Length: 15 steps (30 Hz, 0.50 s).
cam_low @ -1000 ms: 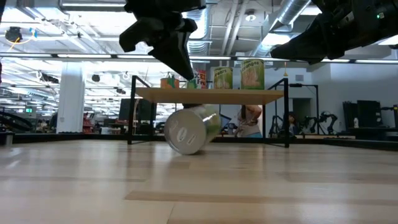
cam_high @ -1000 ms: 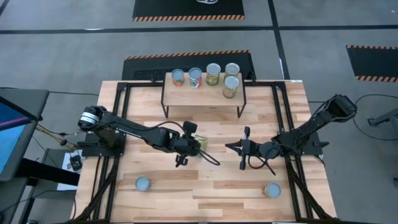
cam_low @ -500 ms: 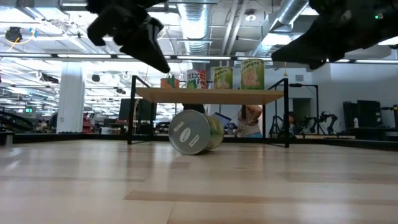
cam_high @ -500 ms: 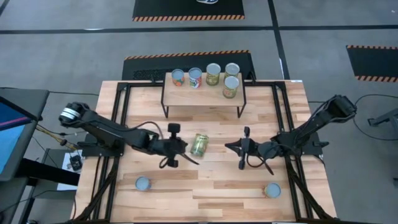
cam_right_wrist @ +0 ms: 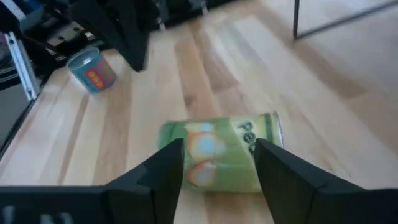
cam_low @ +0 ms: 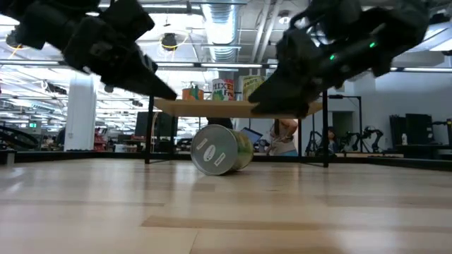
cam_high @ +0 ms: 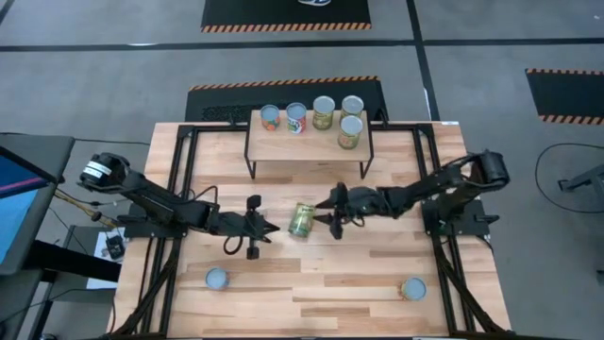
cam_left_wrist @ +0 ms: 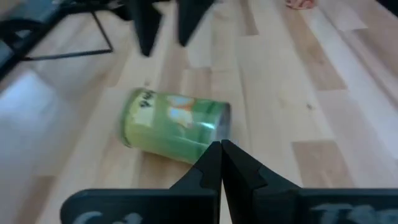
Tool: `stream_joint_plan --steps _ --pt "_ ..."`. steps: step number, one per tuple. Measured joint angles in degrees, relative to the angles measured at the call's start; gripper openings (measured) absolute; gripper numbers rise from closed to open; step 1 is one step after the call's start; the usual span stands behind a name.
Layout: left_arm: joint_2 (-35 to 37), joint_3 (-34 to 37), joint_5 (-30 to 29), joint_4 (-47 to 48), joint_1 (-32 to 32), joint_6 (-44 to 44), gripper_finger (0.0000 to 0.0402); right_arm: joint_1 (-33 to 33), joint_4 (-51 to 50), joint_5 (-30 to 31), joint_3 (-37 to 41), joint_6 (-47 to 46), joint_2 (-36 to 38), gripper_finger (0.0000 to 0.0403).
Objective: Pick and place cans onto a shelf
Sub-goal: Put the canned pears on the shelf
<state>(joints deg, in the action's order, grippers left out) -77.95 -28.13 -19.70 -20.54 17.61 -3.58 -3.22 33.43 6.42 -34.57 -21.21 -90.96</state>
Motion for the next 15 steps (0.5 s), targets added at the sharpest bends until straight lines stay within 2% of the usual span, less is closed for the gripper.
stream_joint_plan --steps 8,15 --pt "0.0 2.3 5.6 -2.9 -0.3 -1.0 0.0 8.1 0.8 -12.9 -3.0 -0.4 -6.1 0.0228" --pt "-0.1 2.3 8.2 -1.9 -0.3 -0.7 0.0 11.8 0.5 -20.2 -6.4 -0.4 -11.5 0.0214"
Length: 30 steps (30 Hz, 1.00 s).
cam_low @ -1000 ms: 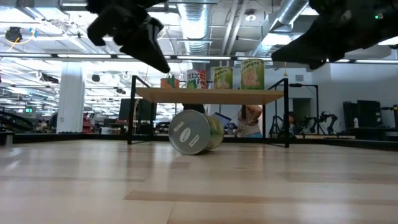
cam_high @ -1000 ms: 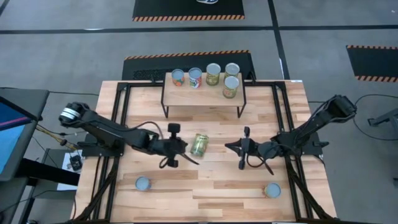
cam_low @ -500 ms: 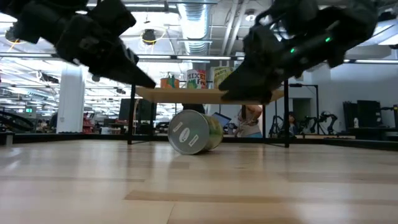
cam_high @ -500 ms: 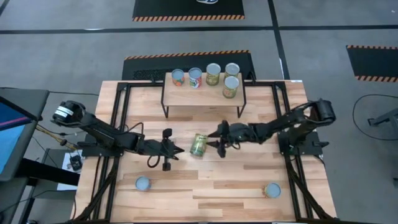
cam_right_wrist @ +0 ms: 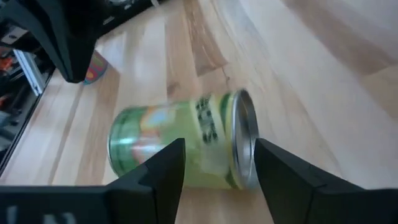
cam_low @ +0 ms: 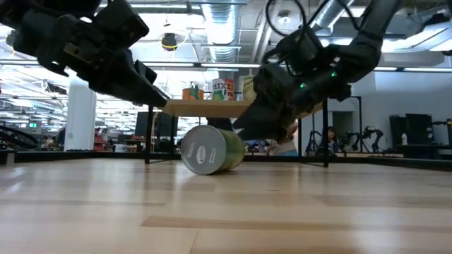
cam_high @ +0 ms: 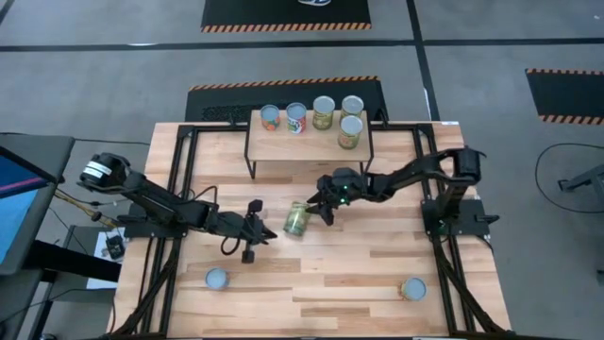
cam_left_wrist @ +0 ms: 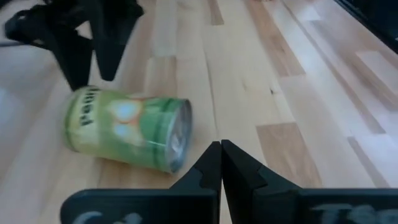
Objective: Pick and place cans onto a shelf
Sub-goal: Put the canned pears on the shelf
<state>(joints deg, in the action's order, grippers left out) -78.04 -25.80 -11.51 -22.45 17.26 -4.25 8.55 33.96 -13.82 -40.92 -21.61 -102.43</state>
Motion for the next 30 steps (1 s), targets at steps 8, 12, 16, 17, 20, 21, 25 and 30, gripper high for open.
stream_joint_plan --steps 8,12,16,17,20,21,25,30 --pt "-9.4 0.0 1.0 -4.3 -0.2 0.3 0.0 -0.2 -0.2 -6.7 -4.7 0.0 -5.5 0.0185" --pt "-15.3 0.0 -0.7 -9.2 -0.2 0.3 0.0 -1.0 -0.2 -7.5 -6.9 0.5 -8.1 0.0145" --pt "-18.1 0.0 -0.5 -11.3 -0.9 0.0 0.0 -1.9 0.3 -7.3 -9.4 1.2 -10.3 0.0094" --pt "-18.3 0.0 -0.6 -11.3 -1.1 -0.1 0.0 -2.1 0.2 -7.4 -9.6 1.6 -10.4 0.0083" --pt "-18.5 0.0 -0.5 -11.6 -1.5 -0.3 0.0 -2.9 -0.4 -6.8 -10.3 4.6 -10.3 0.0055" --pt "-18.5 0.0 -0.4 -11.6 -1.5 -0.3 0.0 -3.1 -0.3 -6.3 -10.4 5.5 -10.2 0.0048" --pt "-18.3 0.0 -0.1 -11.7 -1.2 0.4 0.0 -3.8 -1.3 -5.0 -10.4 5.9 -8.4 0.0029" --pt "-16.2 0.0 -1.3 -11.5 -0.6 1.5 0.0 -4.9 -2.1 -3.8 -10.8 6.6 -4.4 0.0017"
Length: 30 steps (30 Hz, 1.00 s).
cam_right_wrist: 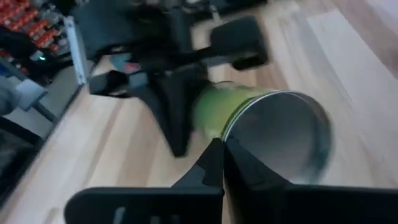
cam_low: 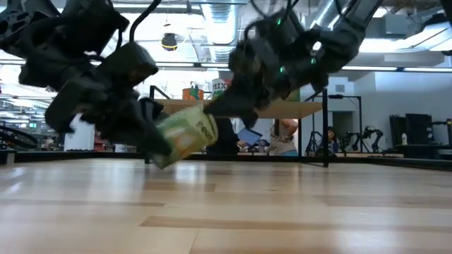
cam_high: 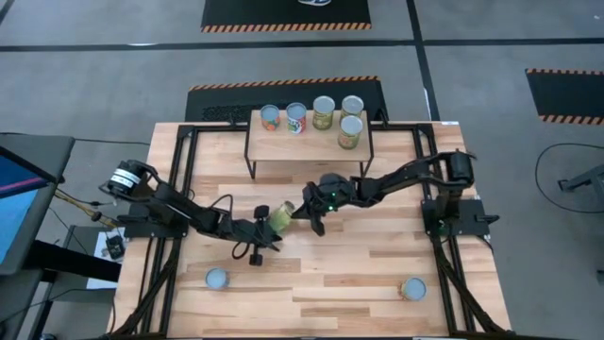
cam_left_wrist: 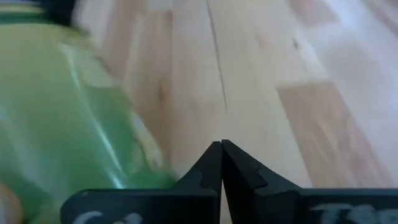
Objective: Pick and place cans onto a shelf
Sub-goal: Put the canned pears on the shelf
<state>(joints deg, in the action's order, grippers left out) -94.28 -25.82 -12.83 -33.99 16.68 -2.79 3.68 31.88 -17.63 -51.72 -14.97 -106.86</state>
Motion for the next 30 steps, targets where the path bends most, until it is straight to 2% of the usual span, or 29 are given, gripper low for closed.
stream_joint_plan --steps 7,13,15,18,22,26,30 --pt "6.9 0.0 -0.5 5.1 0.1 0.2 0.0 -2.2 -6.0 3.8 0.2 1.5 6.7 0.0004" --pt "14.1 0.0 -3.2 11.1 1.4 1.2 0.0 -4.3 -17.2 10.3 0.0 1.5 15.4 0.0005" --pt "16.5 0.0 -4.5 12.0 2.0 1.7 0.0 -5.2 -24.2 14.0 -2.2 1.5 18.9 0.0004" --pt "19.0 0.0 -4.4 12.2 2.5 2.5 0.0 -6.5 -38.6 22.6 -8.8 1.8 23.2 0.0004" --pt "20.3 0.1 -4.3 12.1 2.5 2.5 0.0 -6.7 -57.0 31.9 -21.5 3.1 24.4 0.0005" --pt "20.4 1.9 -1.7 8.7 2.4 2.0 0.0 -5.1 -72.0 37.2 -34.8 5.6 21.5 0.0005" --pt "20.4 5.0 1.2 0.9 1.8 1.1 0.0 -0.8 -82.6 38.4 -45.2 7.3 16.7 0.0005"
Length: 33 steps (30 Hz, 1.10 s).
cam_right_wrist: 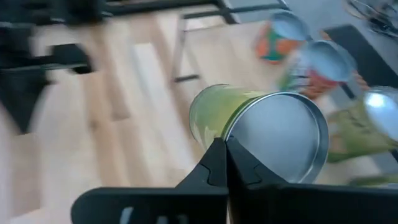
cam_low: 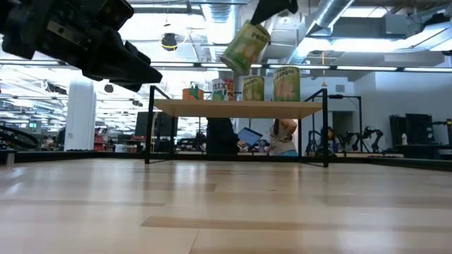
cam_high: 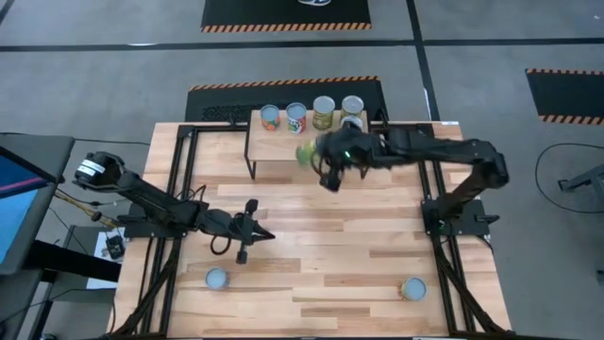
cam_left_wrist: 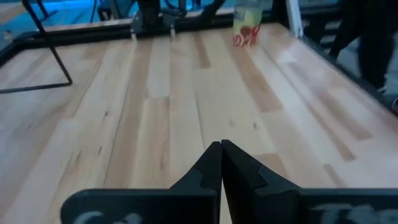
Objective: Pick and place cans onto a shelf
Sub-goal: Put the canned pears on the shelf
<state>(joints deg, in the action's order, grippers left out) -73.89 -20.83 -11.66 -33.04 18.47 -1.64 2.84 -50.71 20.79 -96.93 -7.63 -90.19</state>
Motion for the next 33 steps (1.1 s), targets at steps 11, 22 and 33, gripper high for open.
stream_joint_plan --steps 11,22,33 --pt "0.0 0.9 3.9 -1.0 -2.3 -1.6 0.0 11.3 -19.0 -1.8 -16.4 3.2 -13.8 0.0007" --pt "0.0 0.9 3.9 -0.6 -2.2 -2.1 0.0 13.0 -21.3 -4.0 -21.4 3.8 -18.9 0.0017" --pt "0.0 0.9 3.8 -0.7 -2.2 -2.2 0.0 12.1 -20.3 -3.7 -21.4 3.6 -18.5 0.0091"
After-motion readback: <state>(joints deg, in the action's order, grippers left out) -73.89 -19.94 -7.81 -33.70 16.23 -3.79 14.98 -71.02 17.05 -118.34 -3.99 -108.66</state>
